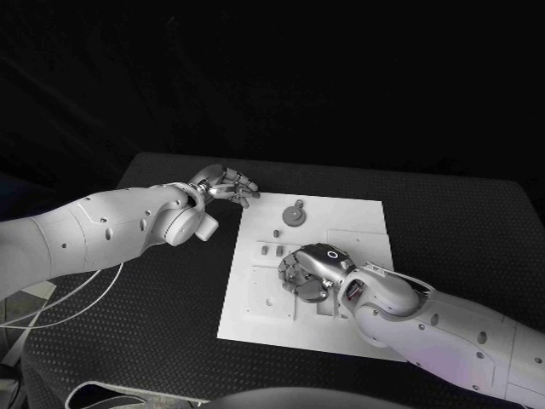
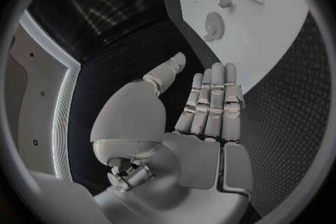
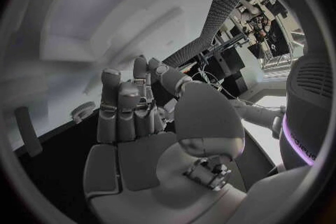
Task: Assemble the parts on the task board
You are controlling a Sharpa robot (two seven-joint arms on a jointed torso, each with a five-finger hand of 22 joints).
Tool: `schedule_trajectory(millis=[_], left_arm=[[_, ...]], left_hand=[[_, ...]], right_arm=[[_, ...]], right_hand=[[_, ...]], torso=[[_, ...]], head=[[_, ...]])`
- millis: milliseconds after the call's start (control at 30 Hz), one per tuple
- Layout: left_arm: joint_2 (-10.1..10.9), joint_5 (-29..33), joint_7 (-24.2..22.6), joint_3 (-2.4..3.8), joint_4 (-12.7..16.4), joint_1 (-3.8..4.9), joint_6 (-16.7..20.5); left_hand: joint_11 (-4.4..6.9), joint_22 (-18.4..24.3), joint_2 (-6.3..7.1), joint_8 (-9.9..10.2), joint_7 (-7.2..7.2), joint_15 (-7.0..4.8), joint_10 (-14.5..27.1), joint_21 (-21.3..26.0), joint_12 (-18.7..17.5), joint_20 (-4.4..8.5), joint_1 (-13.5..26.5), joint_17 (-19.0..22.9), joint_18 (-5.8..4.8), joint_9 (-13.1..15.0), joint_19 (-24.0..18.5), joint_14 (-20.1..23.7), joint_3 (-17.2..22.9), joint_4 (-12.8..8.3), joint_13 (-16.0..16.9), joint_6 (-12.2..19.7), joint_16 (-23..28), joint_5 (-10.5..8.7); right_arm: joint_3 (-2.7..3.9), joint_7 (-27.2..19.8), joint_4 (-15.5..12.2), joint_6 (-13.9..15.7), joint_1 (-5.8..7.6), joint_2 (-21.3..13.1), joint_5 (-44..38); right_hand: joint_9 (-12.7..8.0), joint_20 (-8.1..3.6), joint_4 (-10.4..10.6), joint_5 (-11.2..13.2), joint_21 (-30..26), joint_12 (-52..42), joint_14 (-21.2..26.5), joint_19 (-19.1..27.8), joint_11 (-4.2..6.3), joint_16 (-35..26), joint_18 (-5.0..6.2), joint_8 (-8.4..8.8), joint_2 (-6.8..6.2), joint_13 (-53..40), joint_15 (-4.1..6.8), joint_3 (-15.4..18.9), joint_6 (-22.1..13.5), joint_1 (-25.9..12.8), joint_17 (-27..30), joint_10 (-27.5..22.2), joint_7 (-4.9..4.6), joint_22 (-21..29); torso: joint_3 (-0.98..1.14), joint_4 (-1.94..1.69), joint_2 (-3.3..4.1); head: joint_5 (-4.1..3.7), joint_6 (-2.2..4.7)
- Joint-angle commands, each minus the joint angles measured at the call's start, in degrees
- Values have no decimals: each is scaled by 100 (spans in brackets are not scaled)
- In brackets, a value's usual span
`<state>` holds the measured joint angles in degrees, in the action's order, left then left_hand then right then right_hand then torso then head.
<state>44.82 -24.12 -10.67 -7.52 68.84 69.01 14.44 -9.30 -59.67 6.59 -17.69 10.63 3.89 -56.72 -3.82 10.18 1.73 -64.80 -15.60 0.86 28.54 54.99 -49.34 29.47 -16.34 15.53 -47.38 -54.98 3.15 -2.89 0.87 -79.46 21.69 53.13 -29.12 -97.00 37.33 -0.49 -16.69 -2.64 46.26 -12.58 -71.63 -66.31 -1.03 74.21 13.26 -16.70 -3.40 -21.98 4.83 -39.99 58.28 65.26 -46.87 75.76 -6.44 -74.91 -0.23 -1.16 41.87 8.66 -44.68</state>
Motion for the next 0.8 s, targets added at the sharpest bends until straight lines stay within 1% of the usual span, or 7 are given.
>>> schedule_trajectory(millis=[33,167,400,800], left_arm=[[-6,5,-28,5,18,6,-47],[0,4,-25,5,16,6,-43],[6,2,-26,5,20,6,-39],[2,1,-27,5,17,6,-35]], left_hand=[[-12,6,-21,-4,24,4,45,-19,20,-4,24,-11,4,-8,45,-41,-32,7,-10,19,25,-15],[-12,7,-22,-4,24,4,45,-19,21,-4,24,-13,4,-8,45,-41,-31,8,-12,19,26,-15],[-12,9,-22,-4,24,3,46,-19,24,-4,24,-16,4,-8,46,-42,-31,8,-15,18,29,-15],[-12,12,-25,-5,24,3,48,-19,29,-3,24,-23,3,-8,47,-43,-31,8,-21,18,32,-15]], right_arm=[[-45,200,67,-524,-43,-31,-128],[-48,218,71,-580,-42,-60,-146],[-48,227,49,-580,-42,-98,-175],[-49,238,35,-509,-42,-77,-273]], right_hand=[[-13,-40,-8,-24,-31,27,5,0,-20,-39,174,-15,56,-8,28,-31,39,-3,-8,-15,-8,-45],[-11,-38,-8,-24,-33,30,7,4,-21,-41,174,-14,58,-11,26,-30,35,-6,-9,-17,-9,-45],[-7,-37,-9,-24,-36,31,11,9,-22,-44,174,-14,60,-15,25,-30,34,-7,-11,-17,-9,-46],[-1,-35,-10,-24,-38,33,14,13,-22,-46,174,-16,61,-21,25,-29,34,-6,-14,-16,-8,-47]], torso=[[2,2,-1],[4,-3,2],[7,4,1],[5,-1,1]], head=[[3,-5],[8,-19],[22,-28],[24,-33]])
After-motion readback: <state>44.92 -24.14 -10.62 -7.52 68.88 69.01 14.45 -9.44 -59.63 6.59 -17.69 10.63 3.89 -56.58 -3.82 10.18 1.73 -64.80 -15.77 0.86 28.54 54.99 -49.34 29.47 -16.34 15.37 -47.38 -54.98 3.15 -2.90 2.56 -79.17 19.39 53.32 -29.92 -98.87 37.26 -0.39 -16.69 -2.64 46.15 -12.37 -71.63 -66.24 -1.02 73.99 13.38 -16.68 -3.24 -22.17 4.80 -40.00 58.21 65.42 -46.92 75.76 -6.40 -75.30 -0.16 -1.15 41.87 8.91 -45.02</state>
